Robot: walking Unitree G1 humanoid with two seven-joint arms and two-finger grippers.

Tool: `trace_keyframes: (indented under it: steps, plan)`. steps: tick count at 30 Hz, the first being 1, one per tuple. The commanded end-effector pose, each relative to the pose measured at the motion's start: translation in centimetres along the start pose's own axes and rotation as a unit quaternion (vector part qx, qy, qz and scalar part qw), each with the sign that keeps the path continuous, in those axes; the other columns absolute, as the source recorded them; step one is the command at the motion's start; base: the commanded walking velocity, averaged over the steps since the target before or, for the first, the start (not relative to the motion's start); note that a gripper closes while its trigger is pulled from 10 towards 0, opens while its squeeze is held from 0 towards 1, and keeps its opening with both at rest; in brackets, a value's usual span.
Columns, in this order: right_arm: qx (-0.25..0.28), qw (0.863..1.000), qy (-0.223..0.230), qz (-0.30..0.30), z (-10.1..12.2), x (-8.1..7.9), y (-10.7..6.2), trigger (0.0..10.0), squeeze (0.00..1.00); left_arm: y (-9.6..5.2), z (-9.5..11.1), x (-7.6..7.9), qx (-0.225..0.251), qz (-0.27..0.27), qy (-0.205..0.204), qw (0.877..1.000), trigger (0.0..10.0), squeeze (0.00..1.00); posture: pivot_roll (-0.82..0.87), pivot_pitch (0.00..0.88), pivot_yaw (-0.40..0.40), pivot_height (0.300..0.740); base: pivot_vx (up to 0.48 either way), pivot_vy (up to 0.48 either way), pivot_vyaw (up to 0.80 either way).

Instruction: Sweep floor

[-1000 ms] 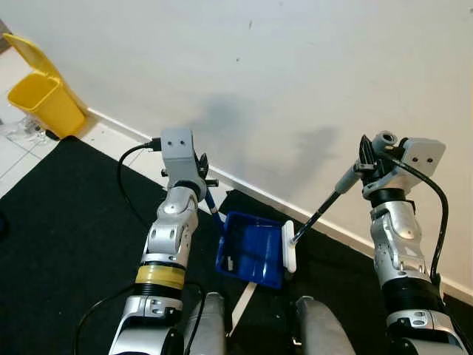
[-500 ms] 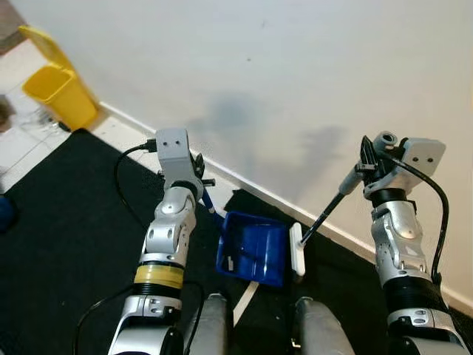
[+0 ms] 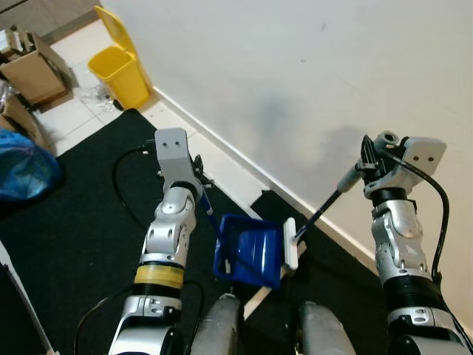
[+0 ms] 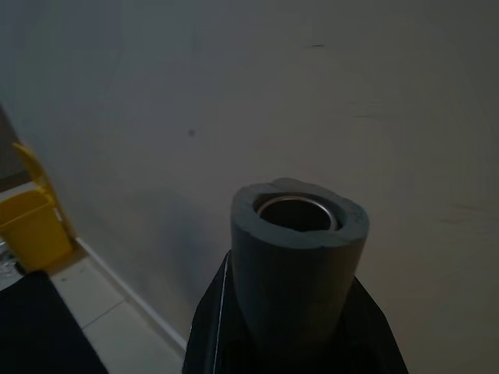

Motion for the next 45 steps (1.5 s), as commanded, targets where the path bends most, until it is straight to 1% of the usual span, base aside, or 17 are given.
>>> trace_keyframes:
  steps: [1,5,45]
  plan:
    - [0.013,1.0,0.004,-0.006,0.48,0.05,0.17,10.0,0.0,0.07,0.18,-0.1,0.002,0.003,0.001,1.0,10.0,0.0,-0.07,0.124,0.034,0.74,0.0,0.0,0.79]
    - [0.008,0.999,0.029,-0.009,0.31,0.11,0.16,10.0,0.0,0.03,0.05,-0.2,0.0,0.005,0.001,1.0,10.0,0.0,-0.07,0.124,0.034,0.74,0.0,0.0,0.78]
    - [0.009,1.0,0.028,0.009,0.37,-0.24,0.22,10.0,0.0,0.09,-0.12,-0.4,-0.007,0.014,0.003,1.0,10.0,0.0,-0.07,0.129,0.034,0.74,0.0,0.0,0.78]
Point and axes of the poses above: a point about 5 cm out from each wrist's last joint towards the gripper, its own y axis pointing out of the wrist towards the gripper, its own z axis along the axis of the wrist's last joint, x = y × z, the point moved 1 cm from there along y, pointing out of the wrist towards the gripper, and after that the axes turned 14 degrees about -y, right-handed, at the moved point
